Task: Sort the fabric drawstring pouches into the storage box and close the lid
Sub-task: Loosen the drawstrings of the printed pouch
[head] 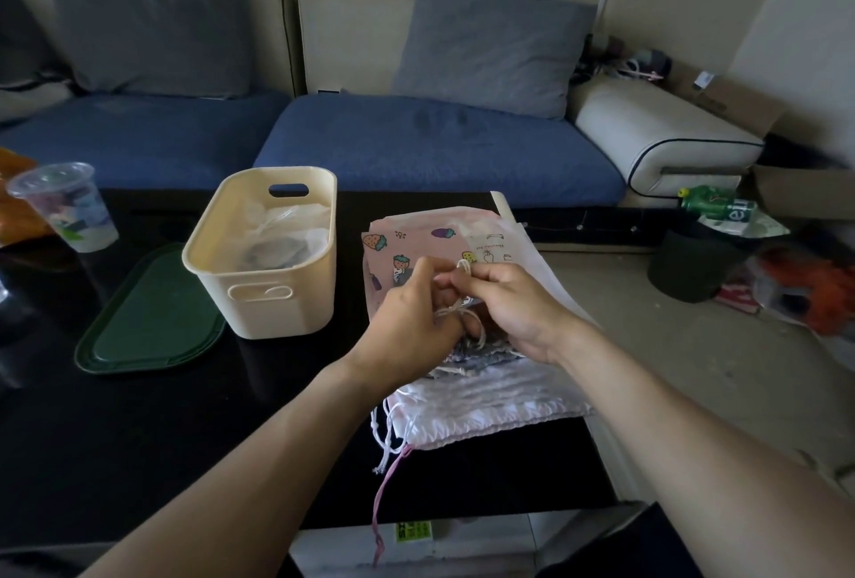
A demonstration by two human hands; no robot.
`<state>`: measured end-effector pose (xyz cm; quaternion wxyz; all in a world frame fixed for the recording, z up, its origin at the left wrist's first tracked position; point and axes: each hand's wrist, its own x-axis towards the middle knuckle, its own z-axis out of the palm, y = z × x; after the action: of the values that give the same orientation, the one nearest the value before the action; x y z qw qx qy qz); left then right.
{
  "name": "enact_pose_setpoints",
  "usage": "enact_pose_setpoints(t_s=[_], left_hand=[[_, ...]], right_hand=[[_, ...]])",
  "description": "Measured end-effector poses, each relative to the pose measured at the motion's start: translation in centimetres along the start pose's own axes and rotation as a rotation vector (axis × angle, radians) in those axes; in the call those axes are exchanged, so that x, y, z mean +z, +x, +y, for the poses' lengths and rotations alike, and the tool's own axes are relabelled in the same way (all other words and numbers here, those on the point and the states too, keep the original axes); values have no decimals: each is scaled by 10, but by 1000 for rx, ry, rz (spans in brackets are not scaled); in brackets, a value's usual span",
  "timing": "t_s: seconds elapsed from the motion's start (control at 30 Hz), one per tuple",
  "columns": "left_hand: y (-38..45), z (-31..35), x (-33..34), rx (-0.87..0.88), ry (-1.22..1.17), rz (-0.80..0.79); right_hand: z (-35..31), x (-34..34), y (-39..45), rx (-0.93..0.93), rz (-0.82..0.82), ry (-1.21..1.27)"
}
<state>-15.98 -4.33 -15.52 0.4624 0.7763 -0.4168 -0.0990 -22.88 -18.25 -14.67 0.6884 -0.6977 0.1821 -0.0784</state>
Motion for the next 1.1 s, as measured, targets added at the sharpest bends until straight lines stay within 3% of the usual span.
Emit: enact_pose_setpoints(t_s=[0.27,0.43,0.6,0.7,0.87,0.97,1.1], left_hand=[[4,-1,1,108,376,143],[4,-3,6,310,420,179],[8,-5,10,364,464,321],[8,1,9,203,354,244],[15,10,-6,-335,-260,-120],[17,7,-15,-473,-577,-252],[21,1,-16,-579,-786,-346]], right_hand=[[2,-4,7,44,105,-88],[5,-8,6,31,108,-97],[2,-13,9,-20,209,-85],[1,-15,13,-8,269,-89],[-8,-11,6,6,105,8],[-10,-8,4,42,53,117],[-12,-9,0,-78,-66,110]])
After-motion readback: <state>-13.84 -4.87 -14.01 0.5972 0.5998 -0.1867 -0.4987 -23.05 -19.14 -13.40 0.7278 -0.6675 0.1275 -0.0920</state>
